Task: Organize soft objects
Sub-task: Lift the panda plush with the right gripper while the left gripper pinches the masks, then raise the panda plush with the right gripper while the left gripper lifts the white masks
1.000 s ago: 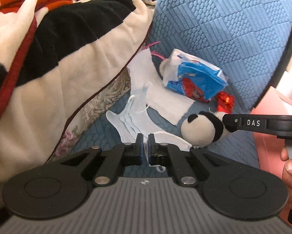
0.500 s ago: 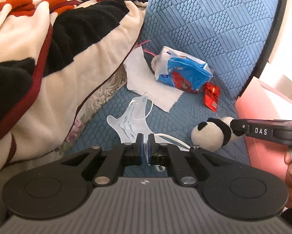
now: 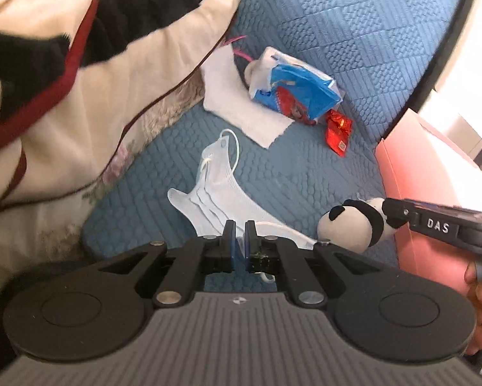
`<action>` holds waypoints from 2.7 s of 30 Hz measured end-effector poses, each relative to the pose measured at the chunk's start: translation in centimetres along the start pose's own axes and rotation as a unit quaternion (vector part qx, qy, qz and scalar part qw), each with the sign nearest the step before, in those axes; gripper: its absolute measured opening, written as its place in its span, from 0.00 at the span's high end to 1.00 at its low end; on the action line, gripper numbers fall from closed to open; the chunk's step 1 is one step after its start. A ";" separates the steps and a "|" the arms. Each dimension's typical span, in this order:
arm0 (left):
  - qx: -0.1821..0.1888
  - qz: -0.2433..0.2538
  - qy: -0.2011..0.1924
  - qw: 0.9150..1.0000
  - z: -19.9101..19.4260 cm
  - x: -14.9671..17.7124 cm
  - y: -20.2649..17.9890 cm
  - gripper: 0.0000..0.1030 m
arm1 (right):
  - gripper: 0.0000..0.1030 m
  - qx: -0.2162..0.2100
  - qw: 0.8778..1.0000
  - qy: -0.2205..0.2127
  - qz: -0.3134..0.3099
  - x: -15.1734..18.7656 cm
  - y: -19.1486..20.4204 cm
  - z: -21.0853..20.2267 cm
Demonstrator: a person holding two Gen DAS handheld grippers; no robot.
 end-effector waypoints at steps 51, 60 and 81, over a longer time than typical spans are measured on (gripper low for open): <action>-0.043 -0.042 0.007 0.998 4.9 1.0 0.0 0.30 | 0.46 -0.038 0.955 0.041 0.290 3.2 -0.3 1.9; -0.040 -0.006 0.002 0.999 5.8 0.3 -0.2 0.30 | 0.38 -0.027 0.948 0.043 0.314 3.4 -0.5 2.4; -0.074 0.141 -0.045 0.986 7.0 2.1 -3.5 0.53 | 0.24 -0.006 0.946 0.038 0.321 2.7 -0.4 3.9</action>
Point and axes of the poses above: each gripper's, at about its wrist camera, not at the fingertips, and z roughly the way its jaws point, y to its left, x to its underside, the point moved 2 cm from there along z, roughly the way its jaws point, and after that the axes turned 4 degrees about -x, right-handed, at the moved point
